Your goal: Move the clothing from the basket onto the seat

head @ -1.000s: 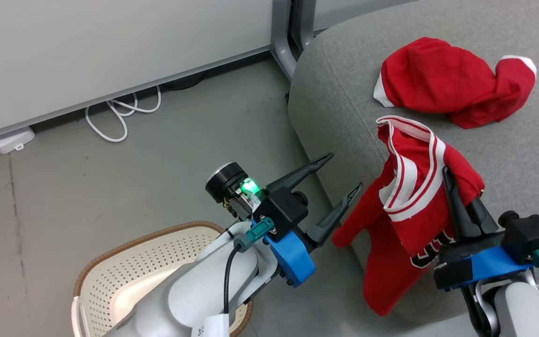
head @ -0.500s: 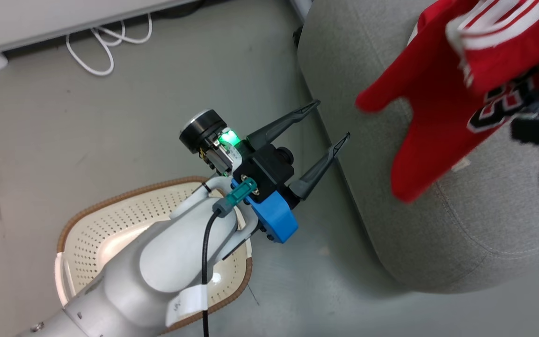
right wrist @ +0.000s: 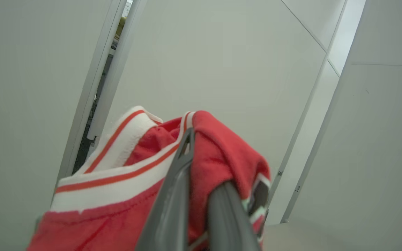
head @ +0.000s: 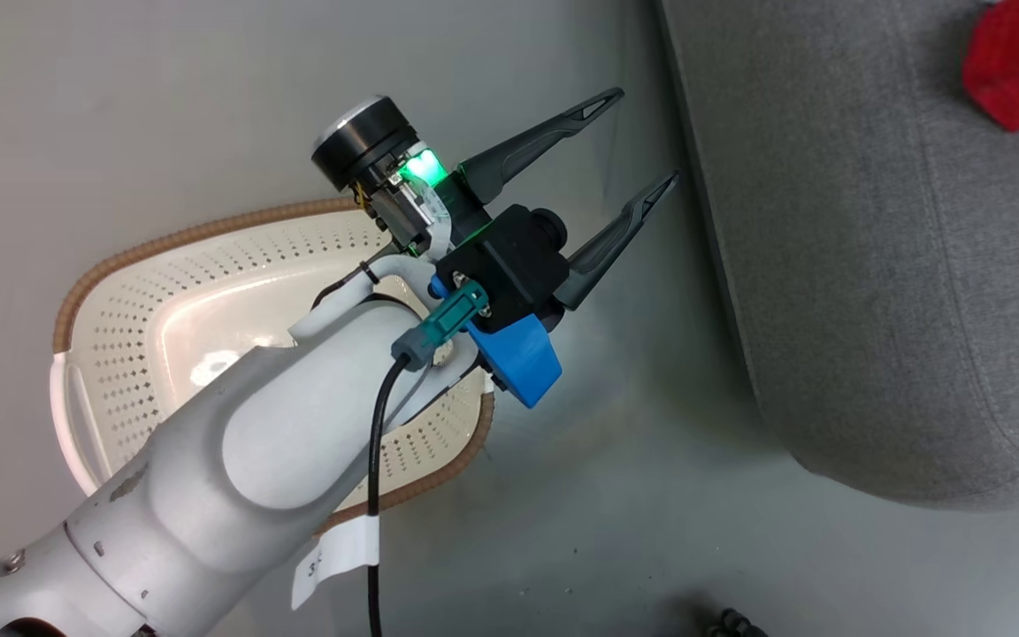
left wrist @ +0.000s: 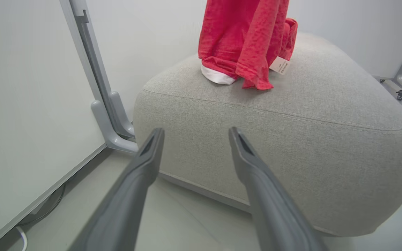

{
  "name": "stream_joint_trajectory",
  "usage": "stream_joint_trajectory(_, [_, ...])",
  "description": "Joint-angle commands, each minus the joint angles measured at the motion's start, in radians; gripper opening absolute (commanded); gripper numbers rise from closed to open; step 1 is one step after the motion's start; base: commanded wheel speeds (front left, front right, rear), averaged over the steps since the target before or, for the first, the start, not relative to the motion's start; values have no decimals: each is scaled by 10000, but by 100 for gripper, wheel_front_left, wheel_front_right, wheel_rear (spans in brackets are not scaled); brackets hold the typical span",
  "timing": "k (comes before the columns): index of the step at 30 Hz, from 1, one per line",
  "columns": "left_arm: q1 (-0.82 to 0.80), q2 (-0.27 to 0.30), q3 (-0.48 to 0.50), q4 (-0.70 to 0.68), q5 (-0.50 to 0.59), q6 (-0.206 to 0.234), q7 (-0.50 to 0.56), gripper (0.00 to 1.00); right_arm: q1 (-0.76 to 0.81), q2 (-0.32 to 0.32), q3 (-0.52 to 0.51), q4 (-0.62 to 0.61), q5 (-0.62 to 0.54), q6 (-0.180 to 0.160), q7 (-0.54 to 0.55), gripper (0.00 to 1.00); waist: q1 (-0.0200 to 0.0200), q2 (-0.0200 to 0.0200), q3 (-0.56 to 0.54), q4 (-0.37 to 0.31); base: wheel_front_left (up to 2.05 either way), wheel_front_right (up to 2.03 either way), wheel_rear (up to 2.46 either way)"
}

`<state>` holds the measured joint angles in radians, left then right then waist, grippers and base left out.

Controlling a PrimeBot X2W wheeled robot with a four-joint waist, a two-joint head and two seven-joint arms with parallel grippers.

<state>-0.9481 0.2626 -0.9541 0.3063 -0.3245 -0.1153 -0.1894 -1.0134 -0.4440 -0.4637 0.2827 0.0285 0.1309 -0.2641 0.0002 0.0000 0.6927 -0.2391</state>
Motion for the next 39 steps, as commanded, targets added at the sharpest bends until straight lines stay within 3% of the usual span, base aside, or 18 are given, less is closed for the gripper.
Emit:
stream_joint_trajectory(1, [-177,70,-26,-92,67,-38,11,100,-115,-79,-196,312,-31,-1,-4,0,-2,0,438,125,0,0,0])
stream_joint_trajectory(8, [-245,226,-88,-241,52,-34,20,100,301,424,-428,2017,-602,-3,-5,0,-2,0,765,153,0,0,0])
stream_joint_trajectory(17, [-321,212,-138,-272,18,75,-15,100,1281,1527,-1132,2430,-953,-3,-4,0,-2,0,840,289,0,0,0])
stream_joint_trajectory(18, [-334,222,-143,-257,19,78,-28,100,1319,1529,-1166,2377,-953,-3,-4,89,-2,0,822,289,0,0,0])
stream_joint_trajectory(19, [-330,235,-146,-233,12,89,-51,100,1375,1553,-1166,2350,-946,-3,-4,100,-2,0,780,280,0,0,0])
stream_joint_trajectory(26, [9,70,-133,47,-189,178,-331,100,2304,1688,-828,1743,-1068,-3,-4,100,-2,0,69,237,0,0,0])
stream_joint_trajectory(34, [681,-239,140,529,-561,413,-696,100,4155,1936,-485,723,-753,-3,-4,100,-2,0,-1568,273,0,0,0])
stream_joint_trajectory(39, [1355,-406,661,668,-838,712,-763,100,5165,1834,262,-282,-406,-3,-4,100,-2,0,-2690,458,0,0,0])
